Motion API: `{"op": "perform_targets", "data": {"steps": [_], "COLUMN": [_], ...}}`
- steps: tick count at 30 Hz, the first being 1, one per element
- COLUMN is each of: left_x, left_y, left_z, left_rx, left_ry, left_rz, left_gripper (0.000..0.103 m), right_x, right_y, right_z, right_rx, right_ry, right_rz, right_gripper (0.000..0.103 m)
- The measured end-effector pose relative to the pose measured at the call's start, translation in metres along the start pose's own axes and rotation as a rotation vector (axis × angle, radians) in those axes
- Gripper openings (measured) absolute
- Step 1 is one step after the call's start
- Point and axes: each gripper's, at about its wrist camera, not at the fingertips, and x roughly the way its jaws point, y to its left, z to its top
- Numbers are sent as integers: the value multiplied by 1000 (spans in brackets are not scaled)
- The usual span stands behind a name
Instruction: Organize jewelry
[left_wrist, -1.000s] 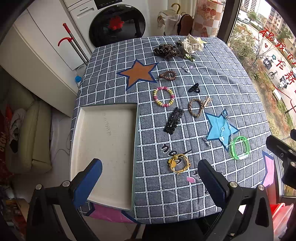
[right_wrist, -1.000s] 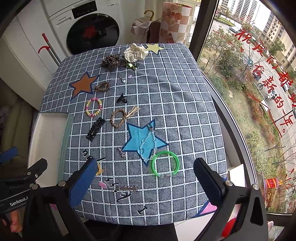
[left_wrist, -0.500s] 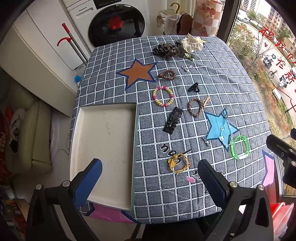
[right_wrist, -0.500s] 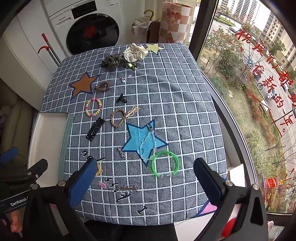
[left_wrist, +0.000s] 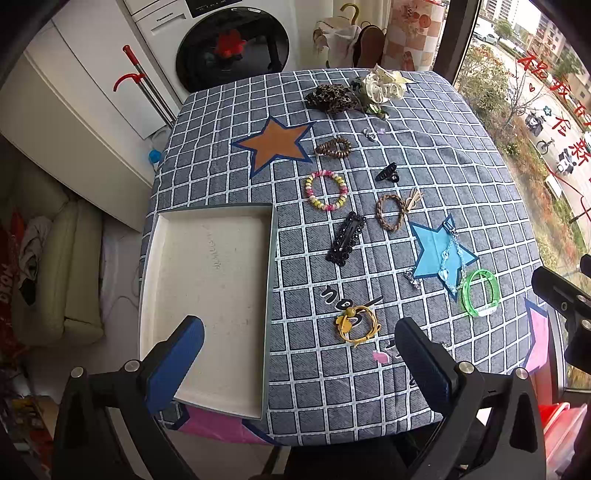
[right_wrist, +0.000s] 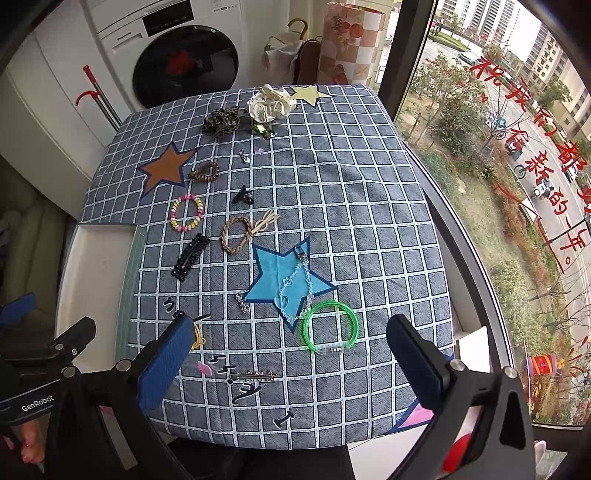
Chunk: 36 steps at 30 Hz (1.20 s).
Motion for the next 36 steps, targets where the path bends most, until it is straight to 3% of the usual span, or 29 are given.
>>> {"op": "perform_targets", "data": {"steps": [22, 30, 36], "left_x": [12, 28, 53], "left_y": [-3, -2, -5], "left_z": [10, 15, 22], "left_rx": [12, 22, 25], "left_ry": [37, 61, 99], "left_rz": [-3, 11, -29], "left_gripper": [103, 103, 103], "right_x": [15, 26, 46], "right_y": [-3, -3, -11], "right_z": [4, 6, 2], "right_rx": [5, 3, 15], "right_ry": [32, 60, 102], "right_rz": [1, 4, 3], "right_gripper": [103, 103, 103]}}
